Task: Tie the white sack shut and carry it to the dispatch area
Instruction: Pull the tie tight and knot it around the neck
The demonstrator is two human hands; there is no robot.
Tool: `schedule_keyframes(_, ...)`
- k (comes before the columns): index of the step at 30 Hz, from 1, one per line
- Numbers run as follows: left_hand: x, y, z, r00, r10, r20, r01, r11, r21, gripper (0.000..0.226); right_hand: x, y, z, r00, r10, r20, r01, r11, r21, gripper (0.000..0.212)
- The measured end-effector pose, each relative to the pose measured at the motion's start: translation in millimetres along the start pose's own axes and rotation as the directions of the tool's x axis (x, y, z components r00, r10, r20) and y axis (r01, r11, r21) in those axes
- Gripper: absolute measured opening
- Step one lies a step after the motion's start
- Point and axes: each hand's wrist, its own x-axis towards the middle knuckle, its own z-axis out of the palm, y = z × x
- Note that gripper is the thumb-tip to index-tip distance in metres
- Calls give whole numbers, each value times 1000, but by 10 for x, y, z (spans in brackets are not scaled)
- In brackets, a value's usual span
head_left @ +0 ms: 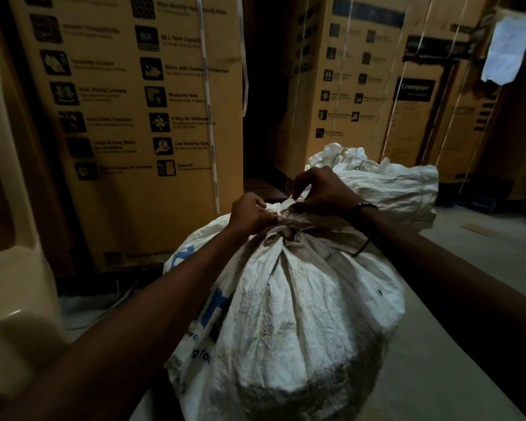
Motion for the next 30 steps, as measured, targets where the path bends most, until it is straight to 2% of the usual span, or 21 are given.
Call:
schedule_keyframes(2, 7, 62, -59, 1000, 24, 4, -24, 999, 30, 38, 3, -24, -64, 999, 13, -42, -12, 1000, 21, 24)
schedule_keyframes(5, 37, 142, -130, 999, -6, 39, 8, 998, -57, 17, 55, 5, -163, 996, 31, -82, -27, 999, 47, 20)
schedule_keyframes(9, 242, 150, -234, 999, -9, -36, 5, 995, -97, 9, 282, 128, -250, 999, -30, 22, 29, 999, 41, 13)
schedule_keyframes(13, 508, 92, -305, 999, -34, 23, 36, 993, -110, 10, 638, 203, -316, 994, -9, 111, 10, 1000, -8, 12)
schedule_keyframes(19, 669, 232, -365, 970, -197, 139, 217, 965, -146, 5, 1027, 239, -478, 969, 121, 214, -131, 991, 34, 17)
schedule_keyframes(23, 616, 565, -532, 918, -336, 212, 367, 921, -129, 7, 1058, 160, -676, 937, 188, 295, -230, 966, 114, 16)
schedule_keyframes(30, 563, 1540, -1139, 816, -514, 263, 542, 839, -42, 11, 997, -235, -1597, 827, 325, 459, -444, 878, 177, 16)
